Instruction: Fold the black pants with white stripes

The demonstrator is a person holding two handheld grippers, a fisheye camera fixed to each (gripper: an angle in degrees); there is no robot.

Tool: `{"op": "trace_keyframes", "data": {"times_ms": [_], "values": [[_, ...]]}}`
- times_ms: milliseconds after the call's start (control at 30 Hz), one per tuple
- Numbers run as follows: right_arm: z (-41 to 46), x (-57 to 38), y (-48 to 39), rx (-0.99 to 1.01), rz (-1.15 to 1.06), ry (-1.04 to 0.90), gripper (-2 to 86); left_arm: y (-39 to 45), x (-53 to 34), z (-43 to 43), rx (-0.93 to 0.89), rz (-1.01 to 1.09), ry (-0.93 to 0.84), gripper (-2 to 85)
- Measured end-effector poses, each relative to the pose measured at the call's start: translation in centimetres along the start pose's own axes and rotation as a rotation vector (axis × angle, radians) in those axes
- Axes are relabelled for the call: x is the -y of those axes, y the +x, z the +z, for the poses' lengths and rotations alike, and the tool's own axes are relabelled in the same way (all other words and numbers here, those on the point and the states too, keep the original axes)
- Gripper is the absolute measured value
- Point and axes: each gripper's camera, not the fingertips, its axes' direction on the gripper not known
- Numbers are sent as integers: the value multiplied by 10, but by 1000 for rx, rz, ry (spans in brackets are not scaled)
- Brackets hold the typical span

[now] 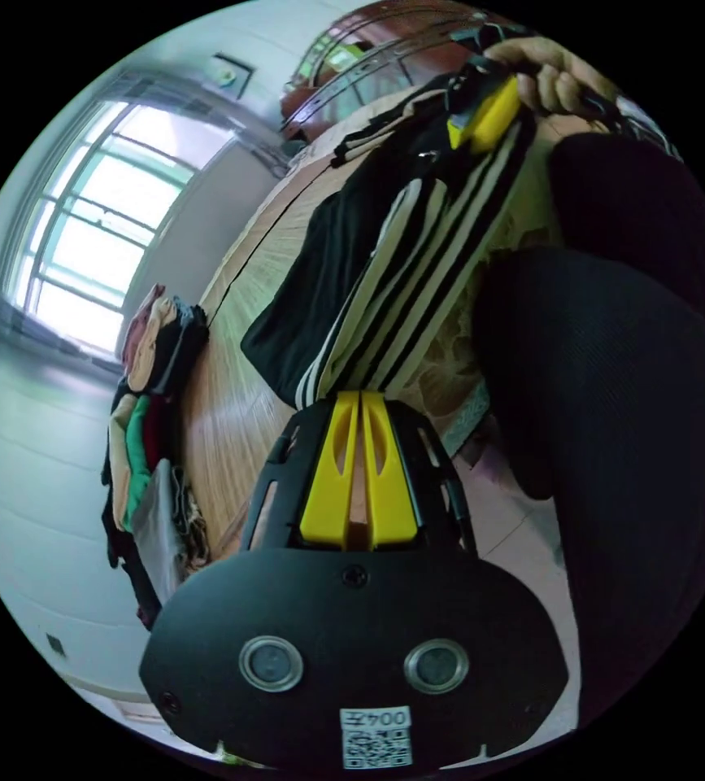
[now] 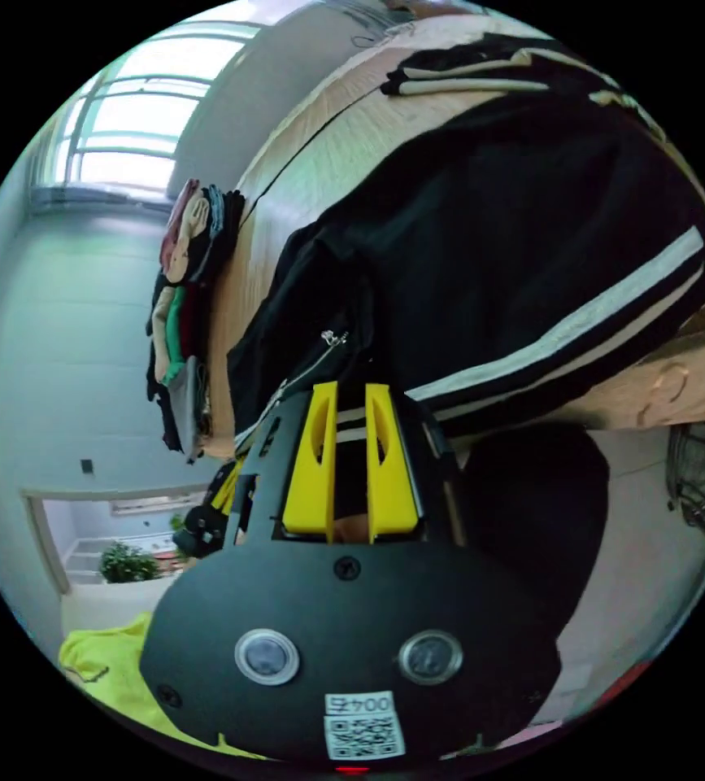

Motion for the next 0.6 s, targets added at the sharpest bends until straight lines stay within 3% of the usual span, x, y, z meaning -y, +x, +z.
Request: {"op": "trace_keyframes", "data": {"times_ms": [167, 367, 600], "values": [[-21, -35, -77, -340, -310, 201, 1, -11, 0, -37, -33, 30, 47, 7], [32, -59, -164, -681, -749, 332, -6, -69, 18, -74, -73, -289, 106, 6], [93, -57, -168, -790, -761, 197, -5, -142, 150, -19, -47, -595, 12, 2]]}}
